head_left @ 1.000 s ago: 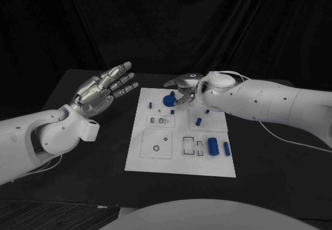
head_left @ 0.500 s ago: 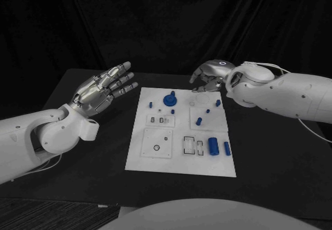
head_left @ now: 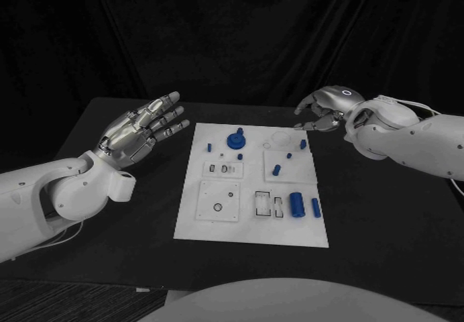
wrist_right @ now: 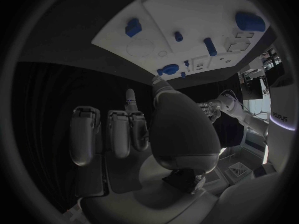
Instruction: Assemble the parts on the task board
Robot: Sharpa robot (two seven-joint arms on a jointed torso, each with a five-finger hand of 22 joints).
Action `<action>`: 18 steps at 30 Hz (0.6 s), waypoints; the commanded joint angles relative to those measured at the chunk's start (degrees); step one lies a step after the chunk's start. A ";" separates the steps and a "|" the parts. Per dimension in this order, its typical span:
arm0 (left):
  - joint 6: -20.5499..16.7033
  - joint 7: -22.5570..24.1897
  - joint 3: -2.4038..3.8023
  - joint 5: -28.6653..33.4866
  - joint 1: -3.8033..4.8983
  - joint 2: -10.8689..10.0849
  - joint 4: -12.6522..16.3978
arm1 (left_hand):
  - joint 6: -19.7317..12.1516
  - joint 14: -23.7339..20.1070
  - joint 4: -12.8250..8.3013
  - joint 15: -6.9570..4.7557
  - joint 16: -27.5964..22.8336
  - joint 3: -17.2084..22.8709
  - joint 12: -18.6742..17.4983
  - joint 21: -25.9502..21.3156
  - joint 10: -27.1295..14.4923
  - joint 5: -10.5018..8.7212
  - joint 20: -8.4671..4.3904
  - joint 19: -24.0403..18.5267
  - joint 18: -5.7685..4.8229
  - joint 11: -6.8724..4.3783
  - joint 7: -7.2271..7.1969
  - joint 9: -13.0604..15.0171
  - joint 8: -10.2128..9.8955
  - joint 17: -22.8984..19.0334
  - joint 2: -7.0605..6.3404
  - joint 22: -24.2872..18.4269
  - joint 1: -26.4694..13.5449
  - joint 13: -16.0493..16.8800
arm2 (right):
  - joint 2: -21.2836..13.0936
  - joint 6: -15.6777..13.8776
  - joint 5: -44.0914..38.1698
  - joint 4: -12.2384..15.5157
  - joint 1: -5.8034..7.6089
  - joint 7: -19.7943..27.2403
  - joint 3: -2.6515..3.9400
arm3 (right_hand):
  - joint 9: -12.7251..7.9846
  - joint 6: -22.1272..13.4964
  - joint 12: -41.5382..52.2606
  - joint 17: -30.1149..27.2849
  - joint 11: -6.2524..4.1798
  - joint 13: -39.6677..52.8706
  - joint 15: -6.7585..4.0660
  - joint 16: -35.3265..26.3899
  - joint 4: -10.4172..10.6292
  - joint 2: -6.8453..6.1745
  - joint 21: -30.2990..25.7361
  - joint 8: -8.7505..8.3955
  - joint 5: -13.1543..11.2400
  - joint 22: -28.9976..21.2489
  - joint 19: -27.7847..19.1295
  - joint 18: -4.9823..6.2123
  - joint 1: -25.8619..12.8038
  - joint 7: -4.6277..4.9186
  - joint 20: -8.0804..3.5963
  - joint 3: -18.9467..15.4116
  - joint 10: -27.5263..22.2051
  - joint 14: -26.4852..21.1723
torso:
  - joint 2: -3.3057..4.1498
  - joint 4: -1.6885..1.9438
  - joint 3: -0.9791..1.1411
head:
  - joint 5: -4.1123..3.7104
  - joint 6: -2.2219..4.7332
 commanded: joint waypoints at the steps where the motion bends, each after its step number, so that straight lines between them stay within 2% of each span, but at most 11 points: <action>1: 0.75 0.65 0.06 -0.02 -0.10 0.10 0.07 | 0.25 0.09 -0.35 0.83 1.13 2.29 1.10 0.75 0.06 1.01 0.48 0.51 2.08 0.49 0.09 0.96 0.83 0.48 0.00 0.26 0.71 0.44 | -0.77 -5.21 -0.07 -0.24 -0.71 1.51 0.01 | 1.12 -0.42 0.95 15.89 -0.25 15.34 -0.19 1.14 0.28 -1.01 2.08 1.42 -0.04 14.83 4.83 -3.21 -2.54 -0.19 -0.19 -0.41 6.27 5.90 | -0.24 -0.32 -0.07 | 0.24 -0.03; 5: 0.82 0.66 0.06 -0.02 -0.16 0.19 -0.05 | 0.25 0.09 -0.35 0.83 1.13 2.29 1.10 0.75 0.06 1.01 0.48 0.51 2.08 0.49 0.09 0.96 0.83 0.48 0.00 0.26 0.71 0.44 | -1.65 -5.12 -0.07 -0.38 -1.72 2.60 0.01 | 1.19 -2.24 0.95 15.89 -0.39 15.34 -0.30 1.14 0.26 -1.51 1.91 0.91 -1.11 14.78 4.71 -3.14 -4.37 -0.33 -0.29 -0.51 6.27 5.90 | -0.36 -0.48 0.12 | 0.37 -0.03; 6: 0.85 0.66 0.06 -0.02 -0.18 0.21 -0.05 | 0.34 0.09 -0.37 0.84 1.14 2.35 1.12 0.76 0.05 1.02 0.49 0.53 2.07 0.42 0.20 0.97 0.85 0.48 -0.02 0.26 0.72 0.44 | -1.78 -5.21 -0.07 -0.42 -1.93 2.89 0.00 | 1.14 -2.67 0.95 15.89 -0.40 15.34 -0.31 1.14 0.26 -1.52 1.79 0.73 -1.12 14.72 4.64 -3.11 -4.43 -0.36 -0.31 -0.48 6.27 5.90 | -0.37 -0.39 0.06 | 0.30 -0.03; 8: 0.89 0.68 0.06 -0.02 -0.20 0.22 -0.06 | 0.34 0.09 -0.37 0.84 1.14 2.35 1.12 0.76 0.05 1.02 0.49 0.53 2.07 0.42 0.20 0.97 0.85 0.48 -0.02 0.26 0.72 0.44 | -1.99 -5.39 -0.07 -0.56 -2.33 3.50 0.00 | 1.05 -3.19 0.95 15.89 -0.45 15.34 -0.35 1.14 0.24 -1.47 1.85 0.49 -0.95 14.76 4.68 -3.13 -4.32 -0.43 -0.32 -0.37 6.27 5.90 | -0.42 -0.46 0.08 | 0.42 -0.03; 10: 0.91 0.68 0.06 -0.02 -0.23 0.18 -0.06 | 0.34 0.09 -0.37 0.84 1.14 2.35 1.12 0.76 0.05 1.02 0.49 0.53 2.07 0.42 0.20 0.97 0.85 0.48 -0.02 0.26 0.72 0.44 | -2.09 -5.14 -0.07 -0.77 -2.66 3.91 0.00 | 0.99 -3.55 0.95 15.89 -0.52 15.34 -0.44 1.14 0.23 -1.37 1.90 0.36 -0.30 14.80 4.70 -3.14 -4.13 -0.56 -0.38 -0.22 6.27 5.90 | -0.35 -0.41 -0.02 | 0.42 -0.03; 14: 0.93 0.68 0.06 -0.02 -0.26 0.03 0.00 | 0.34 0.09 -0.37 0.84 1.14 2.35 1.12 0.76 0.05 1.02 0.49 0.53 2.07 0.42 0.20 0.97 0.85 0.48 -0.02 0.26 0.72 0.44 | -2.21 -4.01 -0.07 -1.10 -3.30 4.28 0.00 | 0.99 -3.57 0.95 15.89 -0.54 15.34 -0.45 1.14 0.24 -1.36 1.95 0.35 -0.23 14.83 4.73 -3.15 -4.11 -0.57 -0.39 -0.20 6.27 5.90 | -0.31 -0.33 -0.03 | 0.45 -0.03; 18: 0.90 0.76 0.06 -0.02 -0.28 -0.08 -0.05 | 0.31 0.09 -0.37 0.85 1.17 2.36 1.12 0.76 0.03 1.00 0.49 0.53 2.07 0.40 0.27 0.97 0.85 0.49 -0.06 0.26 0.70 0.44 | -2.30 -3.19 -0.07 -1.35 -4.10 4.53 -0.01 | 0.97 -3.58 0.95 15.89 -0.75 15.34 -0.61 1.14 0.29 -1.55 1.80 0.38 -1.19 14.77 4.64 -3.10 -4.93 -0.87 -0.52 -0.45 6.27 5.90 | -0.33 -0.39 -0.12 | 0.52 -0.03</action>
